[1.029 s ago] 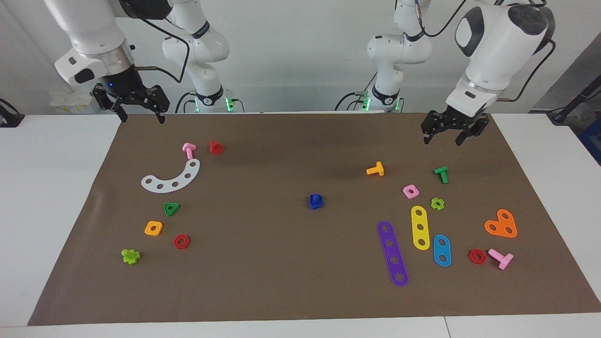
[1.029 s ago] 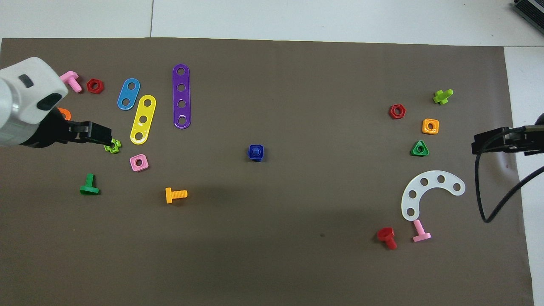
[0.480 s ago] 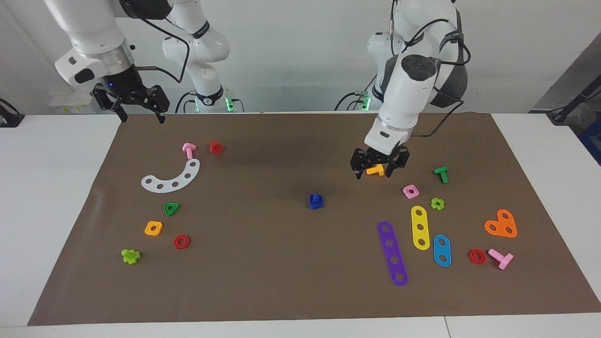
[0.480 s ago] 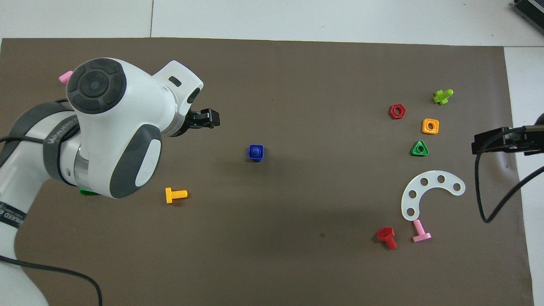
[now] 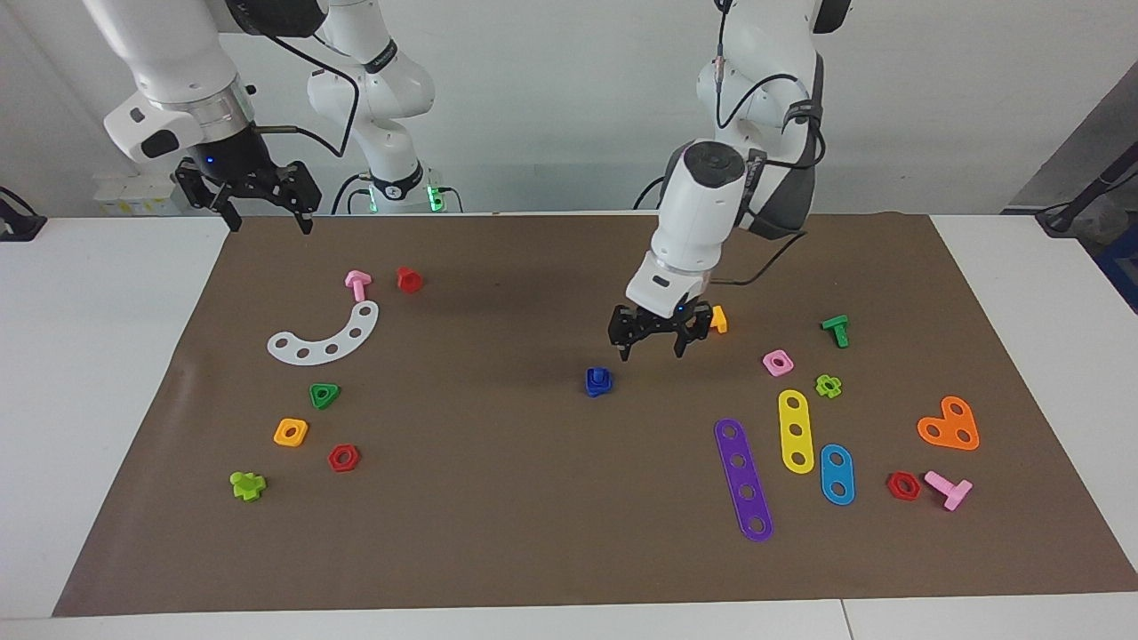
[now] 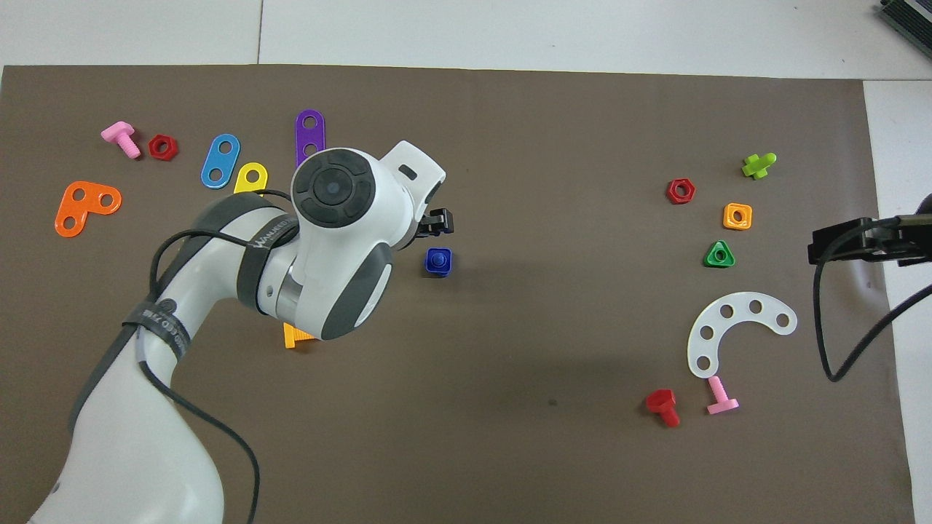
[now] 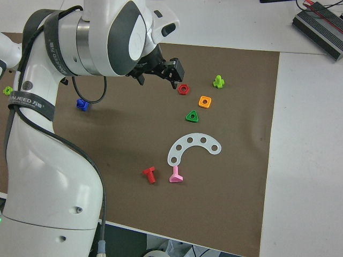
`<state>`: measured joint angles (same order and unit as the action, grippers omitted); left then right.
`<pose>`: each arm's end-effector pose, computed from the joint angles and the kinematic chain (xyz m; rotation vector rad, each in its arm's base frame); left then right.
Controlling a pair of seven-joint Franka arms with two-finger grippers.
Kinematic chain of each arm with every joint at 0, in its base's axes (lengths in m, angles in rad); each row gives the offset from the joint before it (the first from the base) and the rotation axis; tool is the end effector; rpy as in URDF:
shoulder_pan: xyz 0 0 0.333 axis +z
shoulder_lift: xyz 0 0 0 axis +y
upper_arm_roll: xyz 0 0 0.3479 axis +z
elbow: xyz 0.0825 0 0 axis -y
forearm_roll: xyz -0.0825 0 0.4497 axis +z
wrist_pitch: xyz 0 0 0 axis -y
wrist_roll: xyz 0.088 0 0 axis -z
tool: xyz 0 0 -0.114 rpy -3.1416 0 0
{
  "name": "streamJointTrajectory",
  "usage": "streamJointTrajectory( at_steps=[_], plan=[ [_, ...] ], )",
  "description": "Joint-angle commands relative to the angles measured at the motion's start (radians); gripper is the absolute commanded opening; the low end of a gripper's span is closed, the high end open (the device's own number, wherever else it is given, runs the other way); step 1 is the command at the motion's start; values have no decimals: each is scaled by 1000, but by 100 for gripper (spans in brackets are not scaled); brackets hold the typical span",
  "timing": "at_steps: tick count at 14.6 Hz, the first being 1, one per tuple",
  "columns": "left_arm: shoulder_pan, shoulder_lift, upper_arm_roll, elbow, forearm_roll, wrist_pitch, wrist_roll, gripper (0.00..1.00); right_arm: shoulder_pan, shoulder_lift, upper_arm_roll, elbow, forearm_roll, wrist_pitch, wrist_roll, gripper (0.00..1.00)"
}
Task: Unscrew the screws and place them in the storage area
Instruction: 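Lower the left gripper onto the blue square nut and close it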
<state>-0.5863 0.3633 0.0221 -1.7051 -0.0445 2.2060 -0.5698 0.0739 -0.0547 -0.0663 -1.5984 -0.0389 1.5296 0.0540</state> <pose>0.6220 -0.3974 0.3859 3.0384 0.0419 0.1524 0.5971 -0.0012 0.6643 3.1050 -0.0739 -0.0204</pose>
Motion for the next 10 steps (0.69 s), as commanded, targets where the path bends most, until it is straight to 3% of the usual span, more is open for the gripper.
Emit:
streamJointTrajectory(
  at_steps=[1, 10],
  plan=[
    [-26, 61, 21, 28, 0, 44, -15, 95, -2, -8, 3, -8, 2, -3, 10, 100],
    [-76, 103, 19, -33, 1, 119, -13, 88, -2, -8, 3, -8, 2, -3, 9, 100]
  ],
)
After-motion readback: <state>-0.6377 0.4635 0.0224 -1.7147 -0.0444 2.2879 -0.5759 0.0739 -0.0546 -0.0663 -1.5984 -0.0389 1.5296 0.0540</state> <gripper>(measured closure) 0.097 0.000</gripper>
